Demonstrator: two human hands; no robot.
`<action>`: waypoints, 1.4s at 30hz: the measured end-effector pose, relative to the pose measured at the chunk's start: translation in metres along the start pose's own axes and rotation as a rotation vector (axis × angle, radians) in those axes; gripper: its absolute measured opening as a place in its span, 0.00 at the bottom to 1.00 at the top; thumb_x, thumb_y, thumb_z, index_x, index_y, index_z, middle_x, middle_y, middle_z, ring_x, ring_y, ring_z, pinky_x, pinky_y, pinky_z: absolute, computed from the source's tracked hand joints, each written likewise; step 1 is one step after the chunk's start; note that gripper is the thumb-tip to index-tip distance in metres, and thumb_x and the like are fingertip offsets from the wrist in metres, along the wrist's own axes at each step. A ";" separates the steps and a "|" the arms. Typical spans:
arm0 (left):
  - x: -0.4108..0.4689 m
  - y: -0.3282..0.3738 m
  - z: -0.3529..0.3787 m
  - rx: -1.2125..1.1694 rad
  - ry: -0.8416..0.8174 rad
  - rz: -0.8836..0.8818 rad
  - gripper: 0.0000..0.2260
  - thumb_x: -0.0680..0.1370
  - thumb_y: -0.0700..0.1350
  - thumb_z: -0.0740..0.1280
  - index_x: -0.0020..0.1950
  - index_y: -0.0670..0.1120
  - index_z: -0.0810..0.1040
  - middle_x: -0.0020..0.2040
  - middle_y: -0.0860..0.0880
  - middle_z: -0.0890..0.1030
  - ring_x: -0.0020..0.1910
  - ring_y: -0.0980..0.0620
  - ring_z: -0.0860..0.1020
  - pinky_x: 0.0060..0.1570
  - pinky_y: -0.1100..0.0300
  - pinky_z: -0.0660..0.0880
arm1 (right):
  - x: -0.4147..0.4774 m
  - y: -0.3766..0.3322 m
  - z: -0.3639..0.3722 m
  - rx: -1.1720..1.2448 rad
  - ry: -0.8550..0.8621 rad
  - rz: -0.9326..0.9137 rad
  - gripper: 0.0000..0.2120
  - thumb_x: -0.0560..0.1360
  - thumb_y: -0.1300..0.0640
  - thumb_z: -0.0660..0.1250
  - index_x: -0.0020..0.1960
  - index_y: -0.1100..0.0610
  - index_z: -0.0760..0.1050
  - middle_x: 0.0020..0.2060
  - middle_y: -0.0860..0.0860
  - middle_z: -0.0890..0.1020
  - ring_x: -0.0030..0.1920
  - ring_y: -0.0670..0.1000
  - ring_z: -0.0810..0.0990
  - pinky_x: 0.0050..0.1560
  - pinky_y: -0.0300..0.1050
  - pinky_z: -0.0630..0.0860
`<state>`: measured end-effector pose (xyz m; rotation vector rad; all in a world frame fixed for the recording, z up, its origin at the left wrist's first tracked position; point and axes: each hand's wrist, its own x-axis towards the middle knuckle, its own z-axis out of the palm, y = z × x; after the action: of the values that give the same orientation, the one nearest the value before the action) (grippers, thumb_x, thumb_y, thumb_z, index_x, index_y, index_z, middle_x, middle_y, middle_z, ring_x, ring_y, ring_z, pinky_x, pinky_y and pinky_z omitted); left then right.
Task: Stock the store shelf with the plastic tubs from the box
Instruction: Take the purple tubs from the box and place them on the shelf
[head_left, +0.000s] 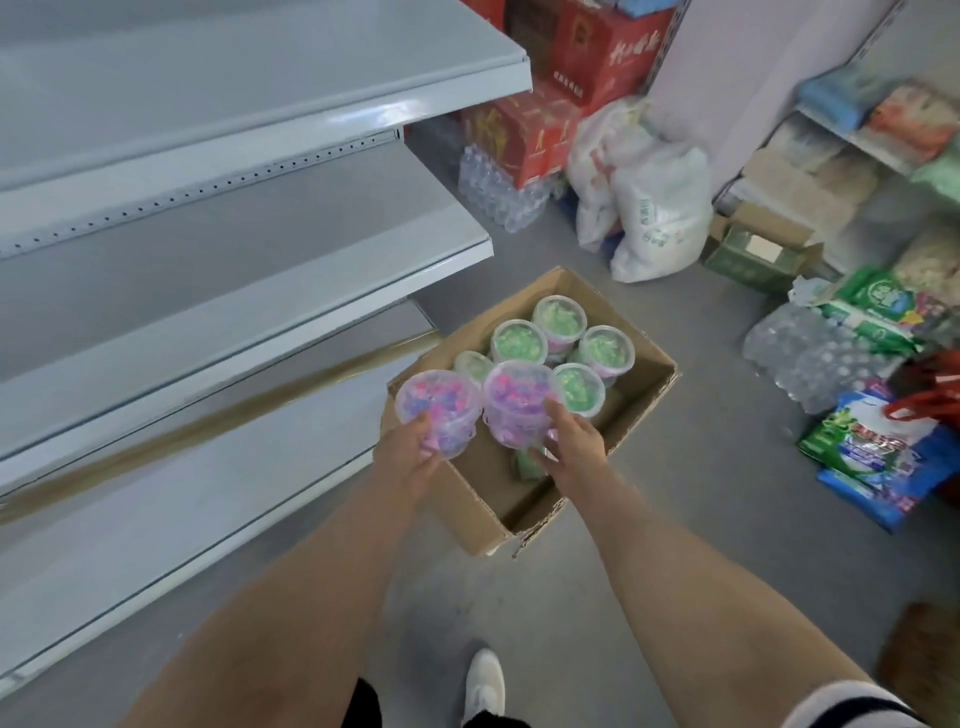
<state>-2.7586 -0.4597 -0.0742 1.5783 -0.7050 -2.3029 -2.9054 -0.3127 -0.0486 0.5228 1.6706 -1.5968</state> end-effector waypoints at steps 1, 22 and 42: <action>-0.007 0.009 -0.003 -0.011 -0.002 0.011 0.16 0.73 0.43 0.73 0.58 0.41 0.76 0.50 0.44 0.79 0.53 0.48 0.80 0.58 0.47 0.78 | -0.007 -0.002 0.005 0.000 0.005 -0.008 0.16 0.70 0.50 0.77 0.53 0.55 0.77 0.56 0.56 0.81 0.57 0.56 0.81 0.50 0.52 0.81; -0.263 0.255 -0.142 -0.486 0.117 0.666 0.06 0.77 0.42 0.69 0.42 0.44 0.76 0.37 0.46 0.72 0.34 0.52 0.71 0.49 0.55 0.75 | -0.222 -0.108 0.255 -0.278 -0.838 -0.413 0.26 0.70 0.44 0.75 0.63 0.55 0.79 0.56 0.52 0.84 0.54 0.59 0.83 0.51 0.51 0.82; -0.286 0.370 -0.387 -0.574 0.362 0.802 0.08 0.77 0.43 0.69 0.40 0.43 0.73 0.28 0.48 0.74 0.16 0.57 0.69 0.21 0.67 0.72 | -0.367 0.028 0.492 -0.358 -0.838 -0.311 0.16 0.70 0.52 0.76 0.50 0.61 0.78 0.55 0.59 0.81 0.55 0.56 0.80 0.48 0.59 0.83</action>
<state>-2.3146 -0.7330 0.2361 1.1054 -0.4116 -1.4068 -2.5362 -0.7116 0.2382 -0.5538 1.3436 -1.3786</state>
